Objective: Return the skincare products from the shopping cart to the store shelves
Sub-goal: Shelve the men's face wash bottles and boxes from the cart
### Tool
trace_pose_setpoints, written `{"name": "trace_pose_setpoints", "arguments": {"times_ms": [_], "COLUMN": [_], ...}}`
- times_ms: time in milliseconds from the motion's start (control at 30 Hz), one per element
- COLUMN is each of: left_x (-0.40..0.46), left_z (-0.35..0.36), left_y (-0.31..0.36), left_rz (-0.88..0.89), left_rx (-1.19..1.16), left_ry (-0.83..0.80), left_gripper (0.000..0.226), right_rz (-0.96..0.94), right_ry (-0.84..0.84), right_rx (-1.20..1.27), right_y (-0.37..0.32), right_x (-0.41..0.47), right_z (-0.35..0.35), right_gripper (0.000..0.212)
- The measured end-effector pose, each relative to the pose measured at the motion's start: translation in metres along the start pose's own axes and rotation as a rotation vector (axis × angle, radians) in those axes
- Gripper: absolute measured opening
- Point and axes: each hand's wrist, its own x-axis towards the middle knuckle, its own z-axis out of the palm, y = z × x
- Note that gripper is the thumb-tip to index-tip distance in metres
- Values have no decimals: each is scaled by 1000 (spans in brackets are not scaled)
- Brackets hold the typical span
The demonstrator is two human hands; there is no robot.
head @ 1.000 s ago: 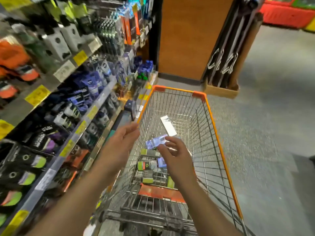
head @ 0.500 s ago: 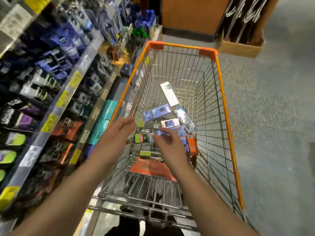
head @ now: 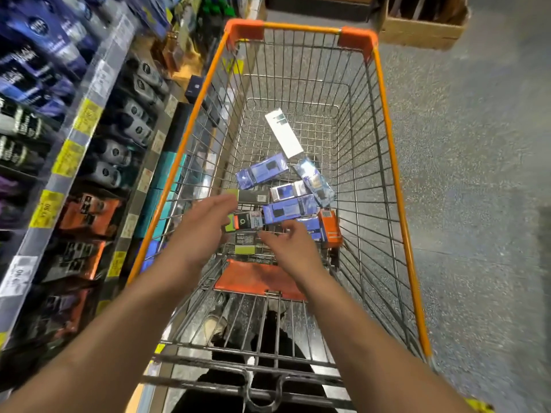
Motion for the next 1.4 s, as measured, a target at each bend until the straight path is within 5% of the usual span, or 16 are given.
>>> {"name": "trace_pose_setpoints", "arguments": {"times_ms": [200,433,667,800,967,1267,1400], "left_x": [27,48,69,82,97,122,130], "left_z": [16,26,27,28,29,28,31], "left_y": [-1,-7,-26,-39,-57,-78,-89], "left_rz": [-86,-194,-300,-351,-426,-501,-528], "left_rx": [-92,-172,-193,-220,-264,-310,-329], "left_ry": [-34,-75,-72,-56,-25,78,107], "left_gripper": [15,25,41,40,36,27,23], "right_rz": [99,107,215,193,-81,-338,-573], "right_ry": [155,291,81,11,-3,-81,-172], "right_rx": [42,23,-286,-334,-455,-854,-1061], "right_y": [3,33,93,97,86,60,86], "right_x": [37,75,104,119,148,202,214], "right_z": [-29,-38,-10,7,29,70,89], "right_gripper": [46,20,40,22,49,36,48]}}
